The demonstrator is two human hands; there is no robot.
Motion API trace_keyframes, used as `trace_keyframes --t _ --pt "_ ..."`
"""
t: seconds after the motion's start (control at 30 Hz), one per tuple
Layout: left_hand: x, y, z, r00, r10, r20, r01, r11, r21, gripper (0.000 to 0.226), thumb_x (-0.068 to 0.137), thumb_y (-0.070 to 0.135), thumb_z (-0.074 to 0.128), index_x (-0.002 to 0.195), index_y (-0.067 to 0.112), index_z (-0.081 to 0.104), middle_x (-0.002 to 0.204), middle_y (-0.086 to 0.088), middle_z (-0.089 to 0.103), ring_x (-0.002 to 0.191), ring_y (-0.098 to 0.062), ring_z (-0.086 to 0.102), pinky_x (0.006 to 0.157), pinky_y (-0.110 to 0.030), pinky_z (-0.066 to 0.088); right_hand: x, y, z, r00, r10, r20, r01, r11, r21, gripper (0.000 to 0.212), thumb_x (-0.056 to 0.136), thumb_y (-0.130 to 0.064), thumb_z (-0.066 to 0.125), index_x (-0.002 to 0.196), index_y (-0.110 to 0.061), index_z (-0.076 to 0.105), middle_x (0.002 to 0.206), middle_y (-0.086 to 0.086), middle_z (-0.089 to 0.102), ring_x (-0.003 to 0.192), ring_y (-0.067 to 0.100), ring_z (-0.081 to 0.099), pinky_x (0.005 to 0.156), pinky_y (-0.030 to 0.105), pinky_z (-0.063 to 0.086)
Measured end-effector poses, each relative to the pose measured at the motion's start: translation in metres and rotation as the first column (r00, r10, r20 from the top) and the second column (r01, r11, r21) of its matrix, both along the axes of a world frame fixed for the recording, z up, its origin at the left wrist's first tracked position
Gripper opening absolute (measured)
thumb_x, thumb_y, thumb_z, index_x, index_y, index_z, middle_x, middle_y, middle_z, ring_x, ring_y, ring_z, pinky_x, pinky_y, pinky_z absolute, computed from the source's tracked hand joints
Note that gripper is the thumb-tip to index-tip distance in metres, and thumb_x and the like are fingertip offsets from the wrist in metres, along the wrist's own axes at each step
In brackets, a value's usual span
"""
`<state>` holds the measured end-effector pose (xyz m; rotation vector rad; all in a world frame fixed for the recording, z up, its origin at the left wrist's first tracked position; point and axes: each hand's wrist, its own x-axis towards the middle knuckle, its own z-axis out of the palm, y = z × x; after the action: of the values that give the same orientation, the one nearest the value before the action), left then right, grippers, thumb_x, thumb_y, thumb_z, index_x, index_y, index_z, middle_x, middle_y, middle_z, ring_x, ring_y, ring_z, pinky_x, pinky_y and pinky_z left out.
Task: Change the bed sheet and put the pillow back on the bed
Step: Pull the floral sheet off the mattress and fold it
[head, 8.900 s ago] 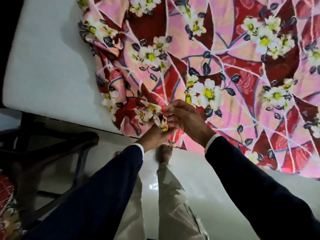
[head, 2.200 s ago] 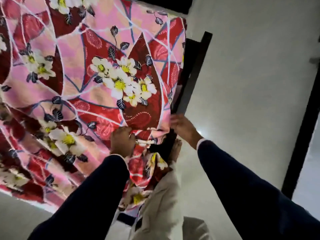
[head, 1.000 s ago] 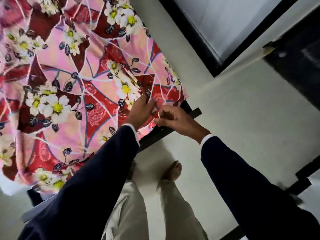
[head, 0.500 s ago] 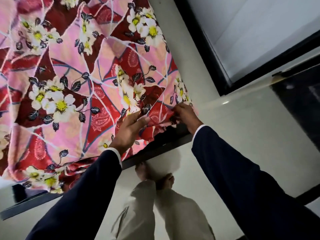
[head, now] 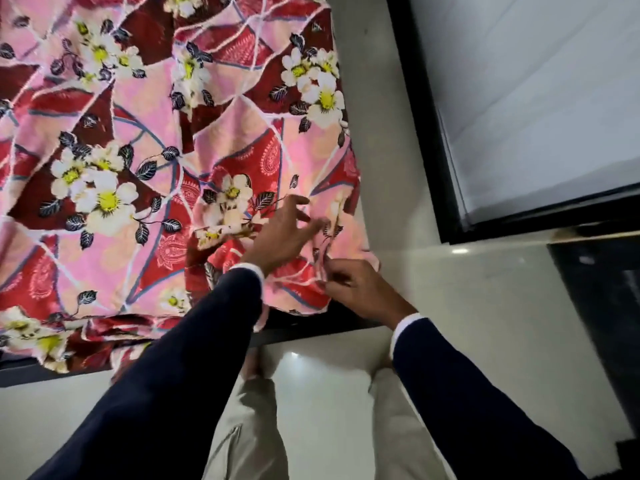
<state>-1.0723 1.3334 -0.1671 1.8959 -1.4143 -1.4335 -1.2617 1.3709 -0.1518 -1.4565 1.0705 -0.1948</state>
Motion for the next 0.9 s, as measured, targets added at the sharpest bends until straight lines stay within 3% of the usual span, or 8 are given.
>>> trace_keyframes --t 0.1,0.17,0.27,0.37,0.47,0.6,0.73,0.9 --pt "-0.059 -0.013 -0.012 0.987 0.013 0.159 -0.030 0.994 0.106 0.044 0.095 0.029 0.064 0.127 0.006 0.043 0.110 -0.014 0.063 0.100 -0.034 0.064 0.074 -0.034 0.039 -0.023 -0.013 -0.003 0.993 0.117 0.013 -0.115 0.990 -0.076 0.015 0.087 -0.014 0.062 0.073 -0.013 0.056 0.069 -0.001 0.058 0.065 0.005 0.048 0.066 0.036 0.044" --pt "-0.093 -0.016 -0.007 0.970 0.159 0.186 -0.168 0.985 0.031 0.029 0.099 0.018 0.055 0.124 0.005 0.048 0.106 -0.015 0.064 0.098 -0.035 0.064 0.073 -0.033 0.039 -0.057 -0.026 0.000 0.997 0.083 -0.006 -0.083 0.995 -0.046 0.017 0.093 -0.022 0.062 0.077 -0.017 0.060 0.071 -0.002 0.061 0.065 0.004 0.052 0.065 0.031 0.045" --pt "-0.128 -0.018 0.010 0.933 0.354 -0.067 -0.356 0.934 -0.025 0.027 0.100 0.016 0.055 0.125 0.009 0.053 0.108 -0.006 0.066 0.090 -0.015 0.065 0.079 -0.030 0.051 -0.117 -0.061 -0.009 0.993 -0.090 -0.081 0.095 0.994 0.052 0.024 0.100 -0.029 0.057 0.082 -0.014 0.063 0.074 0.000 0.067 0.067 0.009 0.059 0.069 0.034 0.048" --pt "-0.146 -0.022 0.025 0.877 0.429 -0.215 -0.445 0.895 -0.031 0.034 0.095 0.022 0.061 0.125 0.007 0.054 0.119 -0.016 0.067 0.107 -0.029 0.067 0.096 -0.050 0.054 -0.155 -0.103 -0.024 0.956 -0.162 -0.245 0.184 0.980 0.071 0.023 0.099 -0.032 0.055 0.093 -0.010 0.062 0.090 0.009 0.068 0.083 0.025 0.063 0.072 0.036 0.047" --pt "-0.152 -0.031 0.043 0.839 0.457 -0.295 -0.484 0.875 -0.019 0.036 0.097 0.013 0.063 0.128 0.000 0.049 0.118 -0.023 0.067 0.104 -0.030 0.069 0.090 -0.049 0.055 -0.154 -0.139 -0.036 0.926 -0.285 -0.249 0.317 0.944 0.097 0.019 0.098 -0.026 0.057 0.104 -0.011 0.065 0.102 0.007 0.069 0.091 0.023 0.062 0.070 0.030 0.043" --pt "-0.147 -0.040 0.047 0.864 0.352 -0.361 -0.381 0.925 -0.011 0.041 0.094 0.013 0.066 0.130 0.011 0.045 0.102 -0.020 0.070 0.088 -0.032 0.066 0.079 -0.050 0.052 -0.112 -0.185 -0.049 0.895 -0.408 -0.179 0.444 0.853 0.276 0.031 0.086 -0.040 0.057 0.101 -0.015 0.067 0.105 0.010 0.072 0.097 0.029 0.066 0.079 0.032 0.044" --pt "-0.137 -0.050 0.043 0.856 0.272 -0.439 -0.274 0.960 0.061 0.043 0.095 -0.002 0.061 0.132 0.004 0.038 0.076 -0.006 0.067 0.062 -0.015 0.062 0.059 -0.029 0.053 -0.052 -0.238 -0.062 0.923 -0.378 -0.073 0.329 0.676 0.659 0.043 0.089 -0.055 0.058 0.100 -0.017 0.073 0.095 0.008 0.074 0.083 0.024 0.068 0.083 0.033 0.052" --pt "-0.122 -0.052 0.000 0.914 0.133 -0.384 -0.051 0.975 0.216 0.034 0.097 0.006 0.062 0.122 0.019 0.044 0.072 0.007 0.060 0.064 -0.009 0.051 0.061 -0.025 0.043 -0.014 -0.352 -0.083 0.727 -0.685 -0.044 0.425 0.398 0.813 0.034 0.098 -0.038 0.052 0.106 -0.010 0.070 0.089 0.013 0.074 0.080 0.027 0.071 0.075 0.035 0.056"
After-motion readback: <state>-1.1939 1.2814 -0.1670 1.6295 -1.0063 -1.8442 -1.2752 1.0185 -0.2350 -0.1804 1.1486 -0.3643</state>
